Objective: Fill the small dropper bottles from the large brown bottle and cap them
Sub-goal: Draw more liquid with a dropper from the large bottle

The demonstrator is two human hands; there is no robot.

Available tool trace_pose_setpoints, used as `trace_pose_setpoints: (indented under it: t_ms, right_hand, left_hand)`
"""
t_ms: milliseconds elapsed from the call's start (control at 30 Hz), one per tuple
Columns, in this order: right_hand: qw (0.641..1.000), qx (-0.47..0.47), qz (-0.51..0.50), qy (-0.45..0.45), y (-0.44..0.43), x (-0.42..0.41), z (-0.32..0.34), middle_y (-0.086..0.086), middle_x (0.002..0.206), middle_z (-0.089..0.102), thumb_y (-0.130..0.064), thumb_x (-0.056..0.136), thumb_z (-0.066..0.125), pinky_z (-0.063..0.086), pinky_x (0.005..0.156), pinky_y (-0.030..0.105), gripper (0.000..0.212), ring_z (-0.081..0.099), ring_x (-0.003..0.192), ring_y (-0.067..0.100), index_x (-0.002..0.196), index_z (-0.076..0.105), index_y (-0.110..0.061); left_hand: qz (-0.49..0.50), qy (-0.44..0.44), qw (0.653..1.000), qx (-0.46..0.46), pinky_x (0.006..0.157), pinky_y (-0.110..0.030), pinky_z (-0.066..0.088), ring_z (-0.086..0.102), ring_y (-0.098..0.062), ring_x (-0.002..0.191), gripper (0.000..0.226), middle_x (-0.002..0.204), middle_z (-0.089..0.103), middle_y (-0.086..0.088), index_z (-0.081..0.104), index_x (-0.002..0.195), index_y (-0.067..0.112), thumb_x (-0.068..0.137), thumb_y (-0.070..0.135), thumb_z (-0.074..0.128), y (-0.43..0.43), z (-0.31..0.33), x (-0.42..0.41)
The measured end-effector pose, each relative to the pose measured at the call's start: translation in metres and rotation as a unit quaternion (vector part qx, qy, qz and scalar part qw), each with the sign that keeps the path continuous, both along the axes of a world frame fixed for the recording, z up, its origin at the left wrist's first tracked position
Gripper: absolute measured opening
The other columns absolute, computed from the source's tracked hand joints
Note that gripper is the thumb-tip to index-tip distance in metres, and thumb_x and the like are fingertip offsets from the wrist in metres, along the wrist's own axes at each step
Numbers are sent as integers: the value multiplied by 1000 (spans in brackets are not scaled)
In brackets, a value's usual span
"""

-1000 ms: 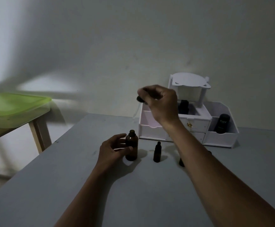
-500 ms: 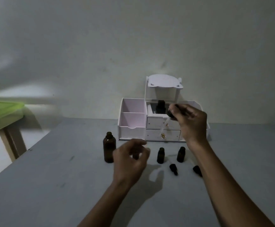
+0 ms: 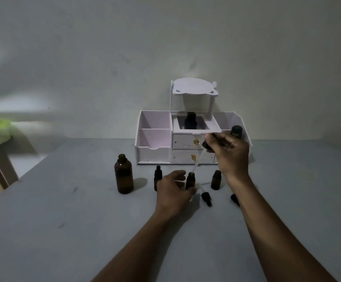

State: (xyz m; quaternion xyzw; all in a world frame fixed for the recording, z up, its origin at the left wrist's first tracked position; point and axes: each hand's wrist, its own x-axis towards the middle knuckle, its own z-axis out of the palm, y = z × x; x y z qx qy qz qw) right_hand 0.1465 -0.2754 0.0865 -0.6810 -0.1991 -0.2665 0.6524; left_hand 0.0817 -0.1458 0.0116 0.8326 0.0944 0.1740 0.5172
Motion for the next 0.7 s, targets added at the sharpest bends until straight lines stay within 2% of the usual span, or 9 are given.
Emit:
trace_pose_setpoints:
  t_ms: [133, 200, 300, 500, 700]
  right_hand:
    - [1000, -5, 9, 2, 1, 1, -4, -17, 82, 71, -22, 85, 75, 56, 73, 13, 10, 70, 79, -4, 91, 71, -29]
    - [1000, -13, 4, 0, 1, 2, -5, -18, 82, 71, -23, 85, 75, 56, 72, 12, 10, 70, 80, -6, 92, 71, -29]
    - [1000, -24, 0, -4, 1, 4, -7, -17, 83, 71, -23, 85, 75, 57, 74, 15, 11, 70, 80, -4, 95, 72, -27]
    - [999, -33, -9, -11, 2, 6, -11, -14, 82, 72, -22, 84, 76, 57, 74, 16, 12, 71, 79, -2, 94, 72, -28]
    - [999, -37, -12, -16, 5, 4, -12, -17, 78, 69, -18, 83, 77, 49, 67, 4, 12, 68, 75, -11, 94, 73, -23]
  left_hand:
    - [1, -1, 1000, -25, 95, -28, 53, 64, -11, 105, 57, 121, 67, 0, 60, 131, 17, 78, 17, 81, -3, -3, 1]
    - [1, -6, 999, -38, 94, -23, 50, 63, -10, 108, 50, 121, 68, 3, 63, 127, 17, 80, 16, 80, -5, -3, 0]
    - [3, -16, 999, -46, 86, -14, 48, 65, -9, 104, 42, 115, 70, 3, 67, 122, 17, 82, 14, 78, -6, -2, -2]
    - [4, -23, 998, -50, 84, -11, 50, 66, -5, 97, 34, 109, 72, 5, 71, 117, 16, 84, 10, 75, -6, -2, -6]
    - [6, -15, 999, -52, 79, -10, 47, 64, -5, 99, 35, 112, 71, 5, 69, 119, 17, 85, 11, 74, -7, -2, -6]
